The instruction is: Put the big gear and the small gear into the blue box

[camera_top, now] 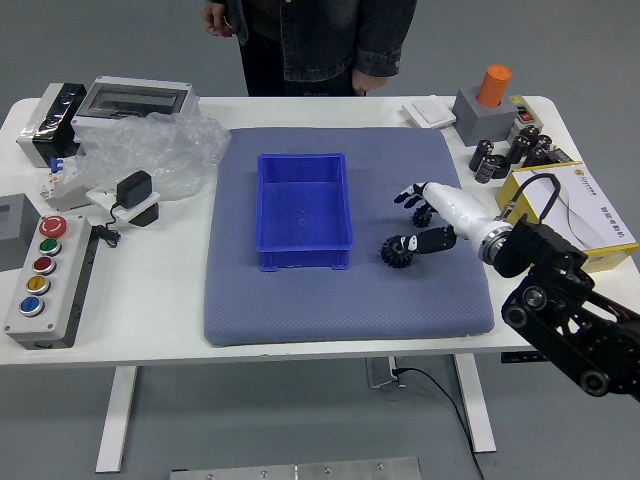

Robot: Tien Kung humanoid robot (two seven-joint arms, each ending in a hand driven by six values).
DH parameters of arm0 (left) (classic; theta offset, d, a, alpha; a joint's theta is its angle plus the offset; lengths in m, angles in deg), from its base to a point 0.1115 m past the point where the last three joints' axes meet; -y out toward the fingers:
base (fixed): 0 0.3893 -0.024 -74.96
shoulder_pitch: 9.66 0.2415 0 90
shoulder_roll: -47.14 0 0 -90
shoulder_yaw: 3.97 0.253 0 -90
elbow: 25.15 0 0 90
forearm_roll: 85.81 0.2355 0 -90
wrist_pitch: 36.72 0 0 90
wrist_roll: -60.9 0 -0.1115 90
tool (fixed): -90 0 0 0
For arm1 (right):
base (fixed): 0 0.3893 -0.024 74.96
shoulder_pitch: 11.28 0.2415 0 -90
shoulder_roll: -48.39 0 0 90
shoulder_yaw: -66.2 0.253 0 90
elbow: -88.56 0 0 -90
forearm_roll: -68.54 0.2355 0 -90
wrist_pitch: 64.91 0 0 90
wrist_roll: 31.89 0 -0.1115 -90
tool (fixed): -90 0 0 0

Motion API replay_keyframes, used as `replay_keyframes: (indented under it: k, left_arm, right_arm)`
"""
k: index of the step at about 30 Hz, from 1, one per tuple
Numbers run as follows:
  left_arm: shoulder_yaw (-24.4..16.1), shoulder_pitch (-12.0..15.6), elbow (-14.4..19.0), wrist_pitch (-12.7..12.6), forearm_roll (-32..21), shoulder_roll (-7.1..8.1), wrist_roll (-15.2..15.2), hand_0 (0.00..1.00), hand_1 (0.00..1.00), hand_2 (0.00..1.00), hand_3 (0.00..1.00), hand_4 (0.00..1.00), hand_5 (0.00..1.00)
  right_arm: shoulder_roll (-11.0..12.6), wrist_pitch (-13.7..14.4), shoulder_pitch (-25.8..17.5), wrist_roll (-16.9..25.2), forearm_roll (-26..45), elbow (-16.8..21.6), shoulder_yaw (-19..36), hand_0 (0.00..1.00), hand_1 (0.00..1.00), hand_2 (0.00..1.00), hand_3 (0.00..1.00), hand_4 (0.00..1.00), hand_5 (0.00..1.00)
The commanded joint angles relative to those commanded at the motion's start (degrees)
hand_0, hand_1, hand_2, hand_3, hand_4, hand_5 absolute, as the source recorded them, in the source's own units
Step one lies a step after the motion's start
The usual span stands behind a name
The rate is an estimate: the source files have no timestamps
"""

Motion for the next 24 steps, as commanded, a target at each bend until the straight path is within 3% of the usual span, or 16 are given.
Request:
replay_keyframes:
  k: [7, 12, 15, 24]
  left_arm:
    - [0.03, -0.06, 0.00, 0.01, -0.08, -0.09, 0.09, 0.730, 0.679, 0.700, 0.702, 0.439, 0.023]
    - [0.23, 0.06, 0.00, -0.08, -0.31, -0.01, 0.08, 0.730, 0.679, 0.701, 0.703, 0.440, 0.024]
    - [0.16, -0.07, 0.00, -0.04, -0.26, -0.07, 0.12, 0.730, 0.679, 0.701, 0.703, 0.440, 0.024]
    - [0.01, -0.20, 0.00, -0.04, -0.22, -0.06, 0.10, 0.730, 0.680, 0.705, 0.704, 0.438, 0.023]
  right_arm:
    - [-0.84, 5.03, -2.40, 8.31, 12.53, -0.33, 7.45, 0.694, 0.651, 0.728, 0.761, 0.777, 0.220]
    - [-1.02, 6.26, -2.91, 12.73, 22.25, -0.15, 9.98, 0.695, 0.650, 0.730, 0.760, 0.776, 0.228]
    - [-1.25, 6.19, -2.93, 11.25, 23.09, 0.24, 9.71, 0.695, 0.650, 0.730, 0.760, 0.776, 0.228]
    - [-0.95, 0.94, -1.39, 1.45, 7.58, 2.39, 6.34, 0.695, 0.648, 0.736, 0.758, 0.777, 0.237]
